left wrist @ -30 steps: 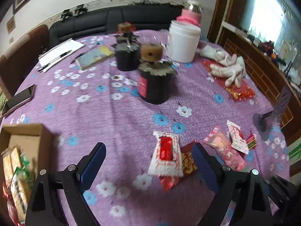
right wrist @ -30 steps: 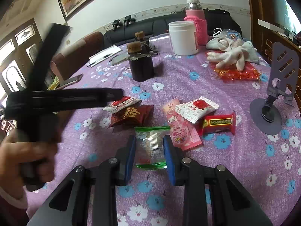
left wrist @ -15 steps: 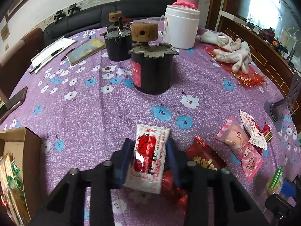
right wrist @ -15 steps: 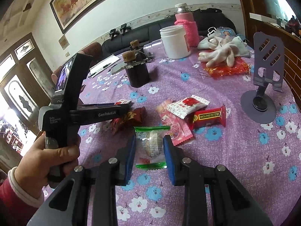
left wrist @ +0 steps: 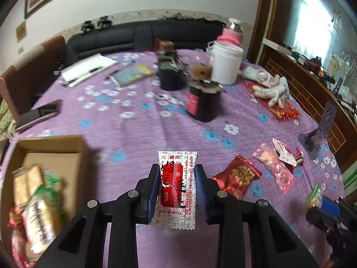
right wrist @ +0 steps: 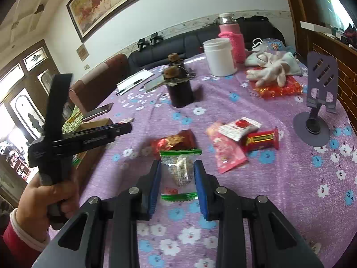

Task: Organize snacks
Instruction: 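Carry both packets over the box and open both grippers to release them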

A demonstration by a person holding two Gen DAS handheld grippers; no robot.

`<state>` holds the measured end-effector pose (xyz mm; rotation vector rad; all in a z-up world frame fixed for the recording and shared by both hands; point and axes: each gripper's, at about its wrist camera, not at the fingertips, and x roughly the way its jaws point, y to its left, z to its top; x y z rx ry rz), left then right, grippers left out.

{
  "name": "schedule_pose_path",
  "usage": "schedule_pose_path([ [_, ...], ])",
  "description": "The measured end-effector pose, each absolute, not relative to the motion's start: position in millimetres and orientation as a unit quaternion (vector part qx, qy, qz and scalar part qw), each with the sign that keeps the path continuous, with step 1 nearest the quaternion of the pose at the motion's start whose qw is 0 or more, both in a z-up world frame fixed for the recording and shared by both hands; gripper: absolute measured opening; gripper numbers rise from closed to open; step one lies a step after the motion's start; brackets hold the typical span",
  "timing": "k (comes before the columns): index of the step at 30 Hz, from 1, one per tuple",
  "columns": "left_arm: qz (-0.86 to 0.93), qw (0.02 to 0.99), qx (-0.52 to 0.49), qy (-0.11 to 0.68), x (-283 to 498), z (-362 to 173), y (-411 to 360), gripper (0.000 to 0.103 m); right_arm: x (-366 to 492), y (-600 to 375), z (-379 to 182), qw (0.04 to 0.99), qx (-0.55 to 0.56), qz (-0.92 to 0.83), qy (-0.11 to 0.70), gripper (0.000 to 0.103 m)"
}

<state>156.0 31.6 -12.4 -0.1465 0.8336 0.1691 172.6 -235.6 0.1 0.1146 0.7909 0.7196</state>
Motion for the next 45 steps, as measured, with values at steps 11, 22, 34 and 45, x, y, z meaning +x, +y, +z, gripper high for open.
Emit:
schedule_pose_path([
  [11, 0.124, 0.913, -0.084, 0.379, 79, 5, 64, 0.032, 137, -192, 18, 0.849, 0.039, 0.382, 0.363, 0.029],
  [22, 0.198, 0.913, -0.083, 0.347, -8, 17, 120, 0.033, 93, -111, 29, 0.816, 0.008, 0.453, 0.359, 0.029],
  [34, 0.255, 0.893, -0.124, 0.350, -63, -3, 196, 0.033, 53, -10, 25, 0.776, -0.039, 0.513, 0.366, 0.029],
  [45, 0.249, 0.885, -0.131, 0.370, -59, -22, 207, 0.033, 59, 29, 8, 0.772, -0.061, 0.505, 0.381, 0.029],
])
